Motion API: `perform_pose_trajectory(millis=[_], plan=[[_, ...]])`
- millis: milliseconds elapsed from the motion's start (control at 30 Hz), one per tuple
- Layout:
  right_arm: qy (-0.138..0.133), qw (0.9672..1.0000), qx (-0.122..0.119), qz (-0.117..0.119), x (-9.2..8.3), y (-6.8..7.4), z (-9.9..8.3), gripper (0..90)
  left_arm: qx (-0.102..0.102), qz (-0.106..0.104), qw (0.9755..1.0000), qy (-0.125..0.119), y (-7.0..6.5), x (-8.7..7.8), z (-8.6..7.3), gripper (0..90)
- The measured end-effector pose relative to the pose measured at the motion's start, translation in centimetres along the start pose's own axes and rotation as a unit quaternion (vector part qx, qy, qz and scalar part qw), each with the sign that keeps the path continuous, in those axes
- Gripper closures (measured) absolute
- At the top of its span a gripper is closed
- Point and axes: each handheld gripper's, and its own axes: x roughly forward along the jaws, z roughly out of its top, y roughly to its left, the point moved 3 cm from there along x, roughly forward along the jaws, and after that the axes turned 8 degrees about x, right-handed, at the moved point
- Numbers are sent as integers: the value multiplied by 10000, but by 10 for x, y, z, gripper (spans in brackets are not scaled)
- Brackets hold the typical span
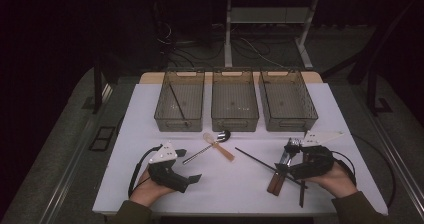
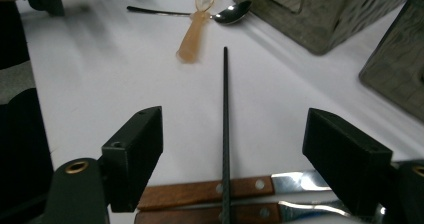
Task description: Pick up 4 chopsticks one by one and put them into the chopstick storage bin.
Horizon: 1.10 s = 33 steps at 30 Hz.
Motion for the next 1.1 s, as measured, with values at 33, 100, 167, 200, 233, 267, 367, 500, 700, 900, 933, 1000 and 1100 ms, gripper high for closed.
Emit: perform_pose_trajectory(millis=[33, 100, 167, 200, 233, 267, 367, 500, 700, 900, 933, 1000, 1100], plan=[[20, 10000, 10, 5, -1, 0, -3, 254, -2, -2, 10000, 9, 0, 0, 0, 0], [64, 10000, 8, 52, -2, 0, -8, 289, -7, -5, 10000, 12, 0, 0, 0, 0], [96, 9999, -9, 104, -3, 2, -15, 330, 2, -5, 10000, 30, 0, 0, 0, 0], [126, 9999, -25, 93, -3, 2, -17, 330, 10, -3, 10000, 35, 0, 0, 0, 0], [176, 9998, -6, 89, -3, 2, -20, 331, 14, 3, 10000, 32, 0, 0, 0, 0], [229, 9997, -27, 46, -3, 2, -23, 339, 15, 7, 10000, 15, 0, 0, 0, 0], [352, 9994, 33, -2, -4, 1, -31, 362, 52, 3, 10000, 29, 0, 0, 0, 0], [549, 9983, 16, -213, -3, -4, -41, 385, 41, 0, 10000, 43, -1, 0, 0, 0], [757, 9967, -79, -269, 3, -8, -45, 495, 33, -2, 10000, 49, -1, 0, 0, 0], [995, 9944, -187, -296, 6, -8, -49, 575, 37, -2, 10000, 53, 0, 0, 0, 0], [1023, 9941, -190, -302, 7, -8, -49, 588, 37, -1, 10000, 48, -1, 0, 0, 0], [1092, 9932, -246, -309, 8, -8, -50, 602, 36, -5, 10000, 50, -1, 0, 0, 0], [1140, 9922, -367, -355, 9, -8, -51, 640, 37, -5, 10000, 58, 0, 0, 0, 0]])
